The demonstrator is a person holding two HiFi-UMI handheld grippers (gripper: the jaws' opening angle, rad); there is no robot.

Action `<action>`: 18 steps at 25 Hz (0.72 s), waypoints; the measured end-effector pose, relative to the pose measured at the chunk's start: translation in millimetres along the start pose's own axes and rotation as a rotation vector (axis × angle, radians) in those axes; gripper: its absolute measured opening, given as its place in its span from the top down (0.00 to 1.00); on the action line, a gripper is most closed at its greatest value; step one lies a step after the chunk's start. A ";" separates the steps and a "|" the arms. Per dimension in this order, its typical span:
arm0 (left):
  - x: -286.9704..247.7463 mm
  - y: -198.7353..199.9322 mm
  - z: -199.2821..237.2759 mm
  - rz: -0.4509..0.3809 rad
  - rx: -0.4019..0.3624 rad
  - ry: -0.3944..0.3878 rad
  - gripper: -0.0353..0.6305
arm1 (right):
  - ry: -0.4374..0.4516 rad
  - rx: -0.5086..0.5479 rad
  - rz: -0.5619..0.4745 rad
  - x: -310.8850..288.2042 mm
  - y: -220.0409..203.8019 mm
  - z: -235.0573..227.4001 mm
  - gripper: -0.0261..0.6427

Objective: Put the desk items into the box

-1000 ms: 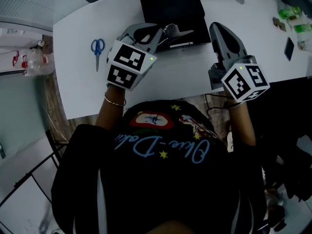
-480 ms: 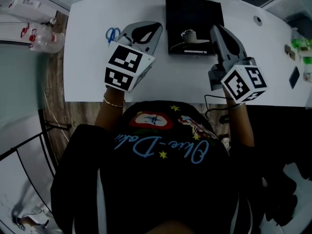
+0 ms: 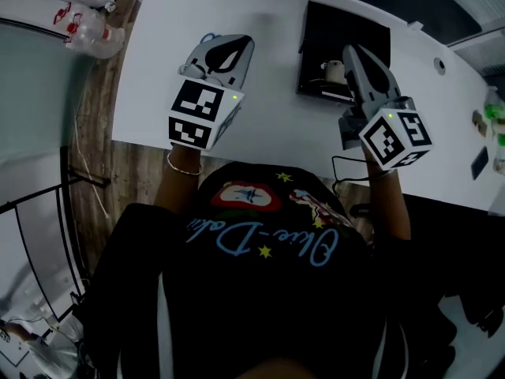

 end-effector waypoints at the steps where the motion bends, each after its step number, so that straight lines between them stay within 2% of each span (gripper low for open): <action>1: 3.9 -1.3 4.5 -0.001 0.001 0.015 0.94 | 0.009 -0.001 0.003 -3.5 -1.4 2.9 0.94; 12: 36.5 -41.6 54.4 0.066 0.045 0.124 0.93 | 0.054 -0.004 0.043 -32.4 -15.9 24.0 0.94; 18: 35.0 -56.4 62.9 0.094 0.057 0.136 0.93 | 0.070 0.002 0.045 -42.2 -18.1 25.8 0.94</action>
Point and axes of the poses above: the fingertips, and each gripper's own axes: x backward along the fingers, z to its left, y out of its top, the point moved 4 cm from there along x, backward along the fingers, and after that the axes turned 13 degrees about -z, right-handed, at the moved point
